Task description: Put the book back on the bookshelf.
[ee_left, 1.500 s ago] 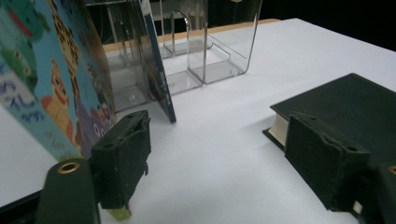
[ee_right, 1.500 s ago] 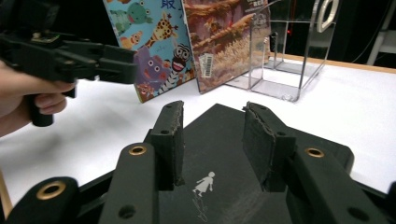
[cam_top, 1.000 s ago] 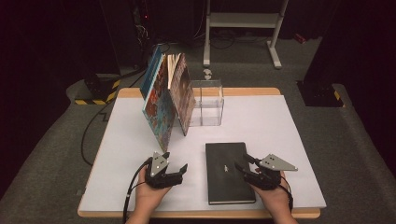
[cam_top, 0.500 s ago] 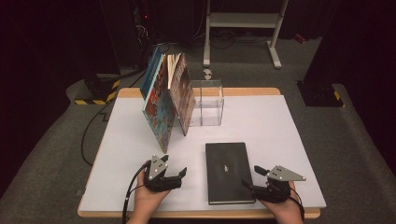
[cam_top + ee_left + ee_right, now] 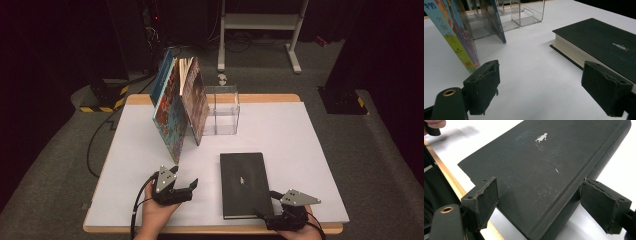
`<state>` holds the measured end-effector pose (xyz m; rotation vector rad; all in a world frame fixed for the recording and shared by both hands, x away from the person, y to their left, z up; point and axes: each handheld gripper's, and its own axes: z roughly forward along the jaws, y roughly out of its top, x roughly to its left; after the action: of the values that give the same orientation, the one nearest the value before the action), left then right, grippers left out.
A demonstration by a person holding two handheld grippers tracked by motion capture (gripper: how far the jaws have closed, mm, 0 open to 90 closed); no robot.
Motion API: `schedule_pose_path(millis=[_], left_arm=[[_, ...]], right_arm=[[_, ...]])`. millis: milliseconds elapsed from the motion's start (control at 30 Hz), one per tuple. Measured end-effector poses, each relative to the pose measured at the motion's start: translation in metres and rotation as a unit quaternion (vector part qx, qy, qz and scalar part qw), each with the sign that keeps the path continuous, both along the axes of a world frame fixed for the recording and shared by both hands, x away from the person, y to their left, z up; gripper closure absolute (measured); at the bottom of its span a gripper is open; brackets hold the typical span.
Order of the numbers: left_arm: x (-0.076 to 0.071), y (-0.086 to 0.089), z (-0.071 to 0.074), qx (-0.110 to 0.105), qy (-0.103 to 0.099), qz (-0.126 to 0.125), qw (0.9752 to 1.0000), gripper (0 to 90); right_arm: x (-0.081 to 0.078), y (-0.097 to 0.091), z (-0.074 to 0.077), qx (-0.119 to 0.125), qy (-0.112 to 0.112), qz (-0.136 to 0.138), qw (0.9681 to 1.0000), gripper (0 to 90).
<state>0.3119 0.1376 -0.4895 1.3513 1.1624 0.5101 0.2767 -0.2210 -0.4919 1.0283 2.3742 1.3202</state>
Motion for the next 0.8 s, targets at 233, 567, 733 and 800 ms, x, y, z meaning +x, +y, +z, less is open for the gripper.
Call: schedule_pose_path(millis=[233, 567, 733, 800], left_arm=[[0.002, -0.007, 0.001, -0.002, -0.001, -0.008, 1.0000, 15.4], [0.001, -0.010, 0.003, -0.013, 0.014, -0.020, 0.9996, 16.1], [-0.003, -0.005, 0.004, -0.023, 0.016, -0.017, 0.9995, 17.3], [-0.004, -0.002, 0.005, -0.025, 0.016, -0.017, 0.9994, 17.4]], right_arm=[[-0.006, -0.002, -0.005, -0.011, 0.003, 0.008, 0.9999, 13.4], [-0.005, 0.000, -0.006, -0.022, 0.003, 0.012, 0.9997, 12.0], [0.000, 0.003, -0.006, -0.027, 0.001, 0.015, 0.9995, 12.0], [0.004, 0.005, -0.006, -0.027, 0.002, 0.015, 0.9995, 12.0]])
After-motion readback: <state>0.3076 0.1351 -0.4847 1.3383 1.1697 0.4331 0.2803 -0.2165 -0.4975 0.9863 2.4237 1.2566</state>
